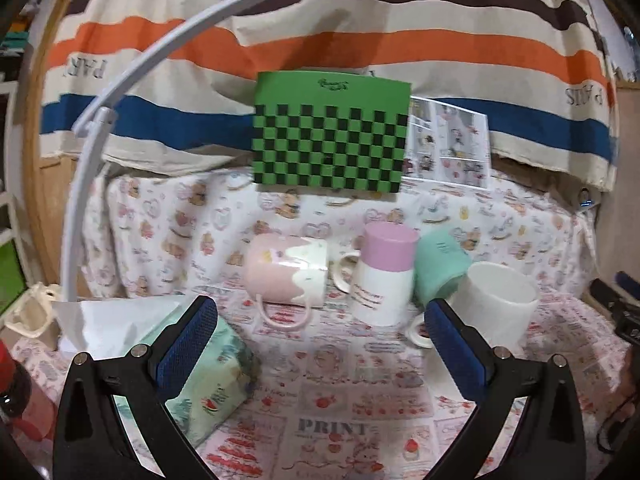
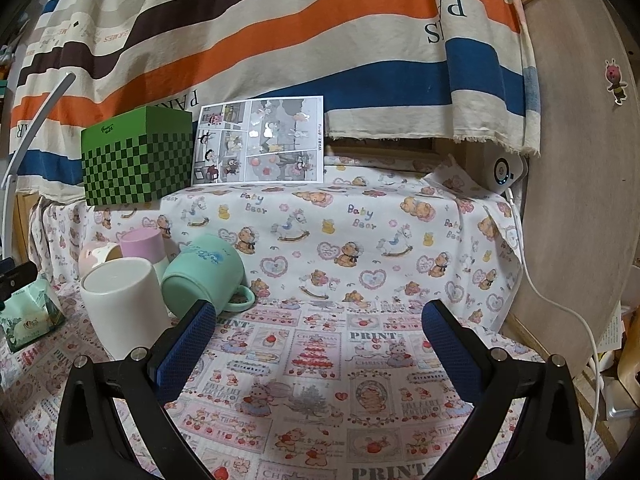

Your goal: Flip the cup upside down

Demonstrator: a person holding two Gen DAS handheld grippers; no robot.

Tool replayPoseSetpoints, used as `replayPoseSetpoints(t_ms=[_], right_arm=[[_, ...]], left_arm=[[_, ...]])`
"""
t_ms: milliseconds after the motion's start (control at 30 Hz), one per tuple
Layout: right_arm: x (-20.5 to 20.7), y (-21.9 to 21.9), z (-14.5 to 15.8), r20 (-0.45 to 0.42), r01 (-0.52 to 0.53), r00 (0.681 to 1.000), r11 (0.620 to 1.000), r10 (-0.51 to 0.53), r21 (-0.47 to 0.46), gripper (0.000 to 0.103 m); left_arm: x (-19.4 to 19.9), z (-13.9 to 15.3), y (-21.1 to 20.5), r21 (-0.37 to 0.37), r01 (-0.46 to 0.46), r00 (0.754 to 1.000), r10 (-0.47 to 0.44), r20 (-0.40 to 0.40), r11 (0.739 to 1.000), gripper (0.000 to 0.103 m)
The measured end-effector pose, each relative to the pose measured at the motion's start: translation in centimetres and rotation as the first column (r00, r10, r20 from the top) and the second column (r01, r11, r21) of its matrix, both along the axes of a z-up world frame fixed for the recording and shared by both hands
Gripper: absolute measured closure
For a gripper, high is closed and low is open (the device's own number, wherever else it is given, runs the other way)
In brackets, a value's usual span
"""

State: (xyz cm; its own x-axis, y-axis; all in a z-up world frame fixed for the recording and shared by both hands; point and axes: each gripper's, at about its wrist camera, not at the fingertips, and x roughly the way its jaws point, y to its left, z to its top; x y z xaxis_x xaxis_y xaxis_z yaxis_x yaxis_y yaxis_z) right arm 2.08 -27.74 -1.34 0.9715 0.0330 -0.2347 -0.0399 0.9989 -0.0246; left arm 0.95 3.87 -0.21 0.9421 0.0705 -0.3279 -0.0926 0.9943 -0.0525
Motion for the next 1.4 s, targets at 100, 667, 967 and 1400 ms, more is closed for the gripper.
replayPoseSetpoints(t_ms=[100, 667, 967, 1400], right_arm=[[0.1, 0.0, 0.0, -0.002, -0.005, 1.000, 1.000, 0.005, -0.001, 0.000], [0.1, 0.1, 0.0, -0.002, -0.005, 1.000, 1.000, 0.005, -0.001, 0.000], [0.1, 0.0, -0.1, 0.000, -0.005, 1.000, 1.000, 0.005, -0.002, 0.000], [0.1, 0.0, -0.1, -0.001, -0.006, 1.000, 1.000, 0.006, -0.002, 0.000]], left_arm=[[-0.1, -0.2, -0.3, 0.033, -0.007, 1.000, 0.006, 0.019, 0.999, 0.000], [-0.2, 0.0, -1.0, 0.073, -0.007, 0.999, 0.005, 0.031, 0.997, 0.000], [0.0, 0.0, -1.0, 0.077, -0.002, 1.000, 0.001, 0.019, 0.997, 0.000], [0.0, -0.1, -1.0, 0.077, -0.004, 1.000, 0.002, 0.017, 0.997, 0.000]])
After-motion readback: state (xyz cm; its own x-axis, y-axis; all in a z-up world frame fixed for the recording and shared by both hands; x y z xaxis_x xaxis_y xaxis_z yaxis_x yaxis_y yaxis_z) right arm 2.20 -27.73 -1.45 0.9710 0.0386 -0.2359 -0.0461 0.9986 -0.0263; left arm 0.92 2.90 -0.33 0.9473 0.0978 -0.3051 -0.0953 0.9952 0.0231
